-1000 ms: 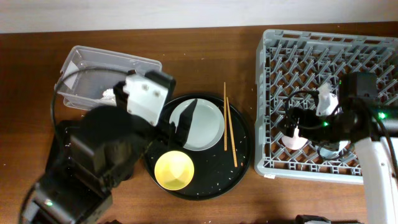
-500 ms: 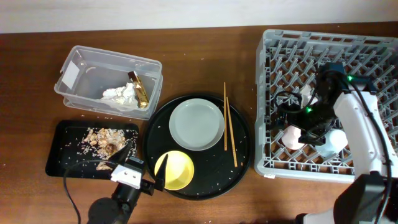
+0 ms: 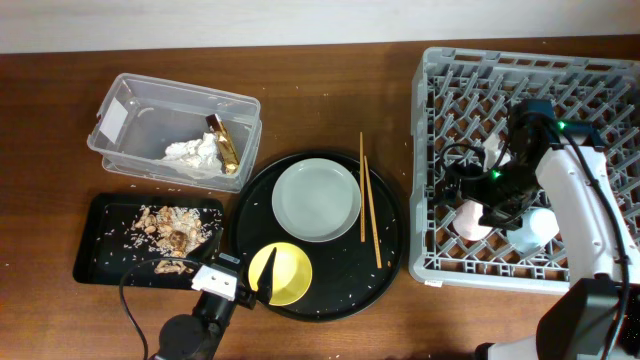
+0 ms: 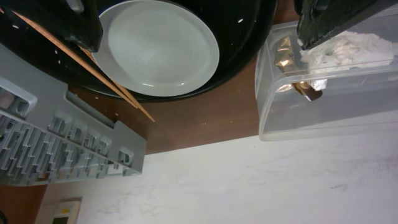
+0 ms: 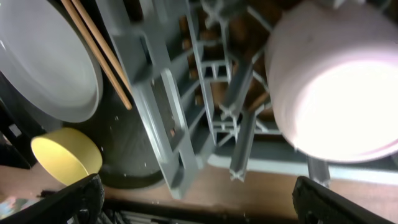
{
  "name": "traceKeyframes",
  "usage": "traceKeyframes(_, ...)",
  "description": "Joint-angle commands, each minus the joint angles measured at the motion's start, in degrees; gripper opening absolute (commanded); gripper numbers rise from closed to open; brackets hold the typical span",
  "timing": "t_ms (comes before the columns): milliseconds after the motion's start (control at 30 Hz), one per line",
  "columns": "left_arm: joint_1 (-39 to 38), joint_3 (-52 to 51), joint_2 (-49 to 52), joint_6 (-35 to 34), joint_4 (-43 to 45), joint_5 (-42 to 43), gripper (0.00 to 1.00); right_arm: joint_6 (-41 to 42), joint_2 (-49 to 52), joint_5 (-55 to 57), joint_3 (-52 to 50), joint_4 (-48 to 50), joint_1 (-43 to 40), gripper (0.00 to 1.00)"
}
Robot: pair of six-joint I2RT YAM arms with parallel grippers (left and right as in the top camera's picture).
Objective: Sort waste into correct bins and load items into the dishwasher rack
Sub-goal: 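Grasp the yellow bowl with the right gripper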
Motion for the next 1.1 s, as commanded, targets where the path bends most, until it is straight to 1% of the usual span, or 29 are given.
traceKeyframes(0, 0.35, -0.33, -0.46, 1.07, 0.02, 0.48, 0.99, 5.92, 0.22, -2.71, 0.37, 2.43, 0.24, 0.98)
traceKeyframes(67, 0.35, -0.33, -0.46, 1.05, 0.02, 0.46, 0.99, 6.60, 0.22, -2.67, 0.37, 3.13, 0.24, 0.98)
traceKeyframes(100, 0.35, -0.33, -0.46, 1.05, 0.02, 0.48, 0.99, 6.60, 0.22, -2.71, 0.37, 5.11, 0.24, 0.98)
traceKeyframes(167, 0.35, -0.33, -0.46, 1.05, 0.02, 0.48, 0.99, 5.70, 0.09, -5.77, 0.37, 3.28, 0.85, 0.98)
traceKeyframes(233, 0.35, -0.33, -0.46, 1.07, 0.02, 0.48, 0.99, 3.30, -1.79, -4.17, 0.37, 3.32, 5.03, 0.98)
traceKeyframes(267, 0.35, -0.33, -0.46, 1.07, 0.02, 0.48, 0.99, 3.34, -3.69, -1.11, 0.37, 4.04, 9.33, 0.98)
traceKeyframes(300, 0.35, -0.33, -0.46, 1.07, 0.02, 0.48, 0.99, 4.11, -6.54, 4.46, 0.37, 5.20, 16.50, 0.98)
traceKeyframes(367, 0.35, -0.33, -0.46, 1.07, 0.02, 0.48, 0.99, 11.30, -10.51, 18.82, 0.37, 7.34, 30.77, 0.98)
traceKeyframes(400, 0.35, -0.33, -0.46, 1.07, 0.02, 0.48, 0.99, 13.09, -11.08, 22.01, 0.37, 7.91, 34.58, 0.98)
traceKeyframes(433, 0.35, -0.33, -0.46, 1.07, 0.02, 0.48, 0.99, 14.03, -11.58, 24.90, 0.37, 10.40, 41.33, 0.98)
traceKeyframes(467, 0.35, -0.33, -0.46, 1.07, 0.02, 0.48, 0.99, 14.10, -11.56, 24.98, 0.37, 13.42, 46.75, 0.98)
traceKeyframes(500, 0.35, -0.33, -0.46, 1.07, 0.02, 0.48, 0.99, 14.84, -11.43, 24.02, 0.37, 15.15, 49.22, 0.98)
traceKeyframes(533, 0.35, -0.33, -0.46, 1.05, 0.02, 0.48, 0.99, 19.80, -11.17, 23.98, 0.37, 16.24, 50.97, 0.98)
traceKeyframes(567, 0.35, -0.33, -0.46, 1.07, 0.02, 0.48, 0.99, 24.59, -10.16, 23.43, 0.35, 16.35, 51.36, 0.98)
traceKeyframes(600, 0.35, -0.33, -0.46, 1.07, 0.02, 0.48, 0.99, 26.01, -8.70, 20.65, -0.07, 16.90, 51.25, 0.98)
traceKeyframes(667, 0.35, -0.33, -0.46, 1.07, 0.02, 0.48, 0.99, 26.10, -5.14, 12.15, -2.43, 19.56, 51.49, 0.97)
traceKeyframes(700, 0.35, -0.33, -0.46, 1.05, 0.02, 0.48, 0.99, 28.35, -1.77, 9.40, -3.89, 20.74, 52.13, 0.86)
traceKeyframes(767, 0.35, -0.33, -0.46, 1.05, 0.02, 0.48, 0.99, 32.11, 3.56, 7.65, -5.92, 23.19, 54.01, 0.84)
traceKeyframes(833, 0.35, -0.33, -0.46, 1.05, 0.02, 0.48, 0.99, 36.00, 8.90, 8.04, -6.12, 24.57, 55.91, 0.79)
traceKeyframes(867, 0.35, -0.33, -0.46, 1.07, 0.02, 0.48, 0.99, 37.13, 10.47, 8.00, -6.12, 24.92, 56.13, 0.74)
traceKeyframes(933, 0.35, -0.33, -0.46, 1.07, 0.02, 0.48, 0.99, 38.29, 14.32, 7.30, -6.14, 26.03, 56.19, 0.59)
traceKeyframes(1000, 0.35, -0.33, -0.46, 1.05, 0.02, 0.48, 0.99, 38.29, 17.29, 7.17, -6.14, 26.25, 56.22, 0.27)
traceKeyframes(1033, 0.35, -0.33, -0.46, 1.07, 0.02, 0.48, 0.99, 38.25, 17.62, 7.17, -6.14, 26.21, 56.11, 0.06)
traceKeyframes(1067, 0.35, -0.33, -0.46, 1.05, 0.02, 0.48, 0.99, 37.79, 17.22, 7.39, -6.05, 26.23, 56.06, 0.04)
